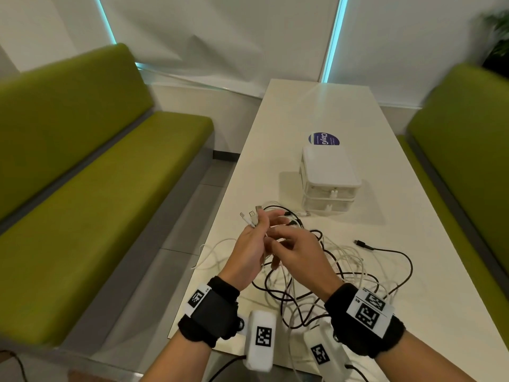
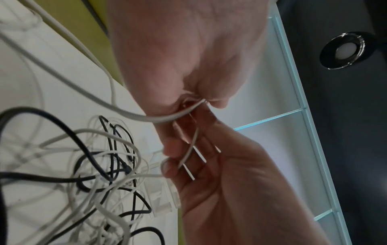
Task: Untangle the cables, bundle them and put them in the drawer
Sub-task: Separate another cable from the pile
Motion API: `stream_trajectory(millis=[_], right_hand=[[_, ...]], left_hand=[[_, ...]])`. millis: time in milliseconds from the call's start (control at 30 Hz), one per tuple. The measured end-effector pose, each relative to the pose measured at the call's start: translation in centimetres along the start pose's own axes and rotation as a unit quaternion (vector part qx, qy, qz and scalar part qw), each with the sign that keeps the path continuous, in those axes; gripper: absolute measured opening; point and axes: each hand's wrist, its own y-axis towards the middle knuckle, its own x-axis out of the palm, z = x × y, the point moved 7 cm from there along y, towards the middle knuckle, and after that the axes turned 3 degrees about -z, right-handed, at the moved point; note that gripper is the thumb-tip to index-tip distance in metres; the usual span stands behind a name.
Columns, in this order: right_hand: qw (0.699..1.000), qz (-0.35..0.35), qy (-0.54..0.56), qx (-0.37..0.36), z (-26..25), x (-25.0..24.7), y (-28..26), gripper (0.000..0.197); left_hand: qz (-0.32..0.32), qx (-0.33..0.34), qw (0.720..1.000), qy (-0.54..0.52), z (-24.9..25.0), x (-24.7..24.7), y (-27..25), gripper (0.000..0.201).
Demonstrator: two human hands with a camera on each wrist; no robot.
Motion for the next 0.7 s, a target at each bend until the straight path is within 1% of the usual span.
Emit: stream_trajectory(millis=[133, 233, 400, 533, 600, 700], right_hand=[[1.000, -0.021, 0.012, 0.007, 0.0, 0.3, 0.3, 0.020], [0.999, -0.009, 0.035, 0.018, 0.5, 0.5, 0.3, 0.022], [0.998, 0.005, 0.054, 0.013, 0.7, 0.7, 0.2, 0.016], [0.993, -0.013, 0.114, 0.028, 0.3, 0.7, 0.1, 0.017], [0.992, -0.008, 0.121, 0.028, -0.1, 0.5, 0.0, 0.018], [0.994, 0.018, 0.104, 0.024, -0.3, 0.0, 0.0, 0.015]], left_hand=[[-0.013, 0.005, 1.000, 0.010, -0.1, 0.0, 0.2, 0.055], [-0.021, 0.002, 1.000, 0.014, -0.3, 0.0, 0.1, 0.057], [-0.018, 0.001, 1.000, 0.016, -0.5, 0.0, -0.1, 0.060], [-0.022, 0.032, 0.995, 0.094, 0.4, 0.2, -0.3, 0.054], [0.001, 0.060, 0.993, 0.105, 1.1, -0.2, -0.3, 0.050], [0.086, 0.121, 0.983, 0.111, 2.4, -1.7, -0.5, 0.032]])
